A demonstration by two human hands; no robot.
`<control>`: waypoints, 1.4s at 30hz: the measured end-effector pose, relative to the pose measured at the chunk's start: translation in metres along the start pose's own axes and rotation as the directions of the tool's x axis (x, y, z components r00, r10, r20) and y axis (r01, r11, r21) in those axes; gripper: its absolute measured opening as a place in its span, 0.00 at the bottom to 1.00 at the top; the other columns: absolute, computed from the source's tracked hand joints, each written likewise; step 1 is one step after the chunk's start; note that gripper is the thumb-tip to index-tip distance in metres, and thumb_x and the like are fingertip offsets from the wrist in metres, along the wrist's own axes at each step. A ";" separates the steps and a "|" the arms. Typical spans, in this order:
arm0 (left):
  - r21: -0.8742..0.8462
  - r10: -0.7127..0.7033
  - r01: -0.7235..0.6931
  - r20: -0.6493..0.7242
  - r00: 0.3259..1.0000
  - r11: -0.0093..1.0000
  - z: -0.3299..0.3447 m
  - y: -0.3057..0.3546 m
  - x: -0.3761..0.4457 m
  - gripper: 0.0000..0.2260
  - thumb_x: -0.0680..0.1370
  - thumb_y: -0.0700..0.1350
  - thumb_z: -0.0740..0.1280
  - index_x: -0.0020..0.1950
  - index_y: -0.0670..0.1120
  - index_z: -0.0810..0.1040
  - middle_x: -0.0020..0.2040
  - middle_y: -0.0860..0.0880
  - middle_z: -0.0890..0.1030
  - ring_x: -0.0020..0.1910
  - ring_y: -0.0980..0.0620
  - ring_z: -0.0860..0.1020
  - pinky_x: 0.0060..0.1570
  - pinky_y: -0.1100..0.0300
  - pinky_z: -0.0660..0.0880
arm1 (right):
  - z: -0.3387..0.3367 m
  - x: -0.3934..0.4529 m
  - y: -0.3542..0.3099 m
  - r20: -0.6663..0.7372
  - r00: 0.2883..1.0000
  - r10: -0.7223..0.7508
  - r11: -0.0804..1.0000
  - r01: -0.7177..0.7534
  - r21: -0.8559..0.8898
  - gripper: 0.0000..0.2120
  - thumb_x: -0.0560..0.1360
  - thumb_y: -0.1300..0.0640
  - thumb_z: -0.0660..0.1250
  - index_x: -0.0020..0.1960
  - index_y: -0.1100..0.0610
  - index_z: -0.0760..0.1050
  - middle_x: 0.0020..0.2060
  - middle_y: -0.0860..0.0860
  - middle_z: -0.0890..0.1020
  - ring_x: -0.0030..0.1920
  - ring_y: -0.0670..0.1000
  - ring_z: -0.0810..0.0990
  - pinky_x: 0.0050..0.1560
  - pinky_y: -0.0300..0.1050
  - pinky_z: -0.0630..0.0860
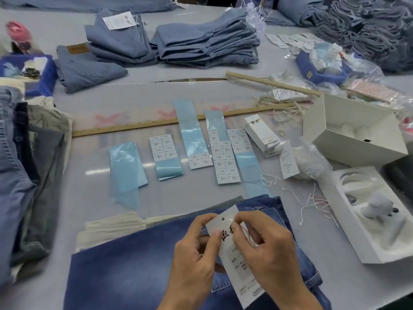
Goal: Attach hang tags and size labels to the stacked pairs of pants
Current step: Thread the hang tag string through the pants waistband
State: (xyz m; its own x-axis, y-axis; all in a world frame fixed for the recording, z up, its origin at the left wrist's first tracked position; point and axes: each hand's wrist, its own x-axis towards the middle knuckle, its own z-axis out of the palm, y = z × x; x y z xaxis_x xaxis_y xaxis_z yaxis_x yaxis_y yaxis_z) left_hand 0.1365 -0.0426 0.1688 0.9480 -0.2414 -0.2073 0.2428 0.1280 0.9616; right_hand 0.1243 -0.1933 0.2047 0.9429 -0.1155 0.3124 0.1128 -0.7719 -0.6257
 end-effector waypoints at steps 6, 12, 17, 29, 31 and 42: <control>0.071 0.040 -0.040 0.004 0.999 0.997 -0.005 -0.005 -0.003 0.10 0.78 0.53 0.65 0.56 0.66 0.77 0.43 0.50 0.87 0.41 0.49 0.86 0.34 0.55 0.83 | 0.001 -0.002 -0.005 0.027 1.000 -0.005 1.000 0.005 0.026 0.05 0.76 0.48 0.66 0.44 0.48 0.79 0.36 0.40 0.75 0.33 0.46 0.73 0.31 0.40 0.73; 0.259 0.202 -0.203 0.031 0.979 0.944 -0.005 -0.006 -0.008 0.09 0.81 0.56 0.64 0.61 0.68 0.75 0.46 0.58 0.85 0.42 0.55 0.85 0.34 0.58 0.83 | 0.008 -0.004 -0.010 -0.003 1.000 0.018 1.000 -0.018 -0.005 0.06 0.75 0.49 0.65 0.45 0.49 0.80 0.36 0.40 0.74 0.33 0.45 0.73 0.32 0.40 0.73; 0.096 0.210 -0.207 -0.020 0.978 0.974 -0.010 0.003 -0.006 0.14 0.80 0.57 0.61 0.58 0.57 0.83 0.50 0.50 0.85 0.43 0.51 0.83 0.33 0.56 0.81 | 0.010 -0.004 -0.010 0.047 0.998 0.048 0.998 -0.050 0.031 0.04 0.75 0.51 0.68 0.46 0.48 0.81 0.36 0.40 0.73 0.35 0.43 0.73 0.35 0.30 0.67; 0.028 0.062 -0.064 0.060 0.996 0.998 -0.029 0.007 0.010 0.07 0.74 0.54 0.72 0.46 0.53 0.81 0.38 0.46 0.82 0.32 0.51 0.78 0.28 0.57 0.76 | 0.020 -0.014 -0.006 0.111 0.994 0.014 0.997 -0.022 0.070 0.05 0.77 0.47 0.67 0.49 0.46 0.79 0.47 0.37 0.76 0.50 0.46 0.77 0.49 0.42 0.76; 0.138 0.149 -0.144 -0.028 0.988 0.980 -0.033 0.012 0.010 0.04 0.76 0.54 0.72 0.46 0.55 0.80 0.39 0.48 0.81 0.32 0.54 0.77 0.28 0.58 0.75 | 0.020 -0.016 -0.003 0.105 0.994 0.026 0.996 -0.035 0.082 0.06 0.78 0.46 0.67 0.53 0.46 0.80 0.51 0.37 0.77 0.55 0.45 0.78 0.54 0.41 0.75; 0.618 0.679 -0.608 0.157 0.717 0.499 -0.050 0.063 0.007 0.03 0.81 0.45 0.66 0.48 0.49 0.77 0.45 0.56 0.76 0.41 0.53 0.77 0.35 0.60 0.74 | 0.000 -0.017 -0.015 -0.207 0.965 -0.161 0.981 0.180 0.074 0.17 0.78 0.57 0.70 0.66 0.59 0.78 0.63 0.50 0.79 0.64 0.52 0.78 0.64 0.44 0.74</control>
State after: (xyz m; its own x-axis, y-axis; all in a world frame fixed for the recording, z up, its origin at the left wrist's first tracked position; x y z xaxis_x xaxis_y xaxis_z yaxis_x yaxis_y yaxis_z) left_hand 0.1687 0.0116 0.2190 0.8124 -0.2372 0.5327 -0.5821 -0.3839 0.7168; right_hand 0.1071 -0.1797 0.2087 0.8267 -0.1165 0.5505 0.3034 -0.7317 -0.6104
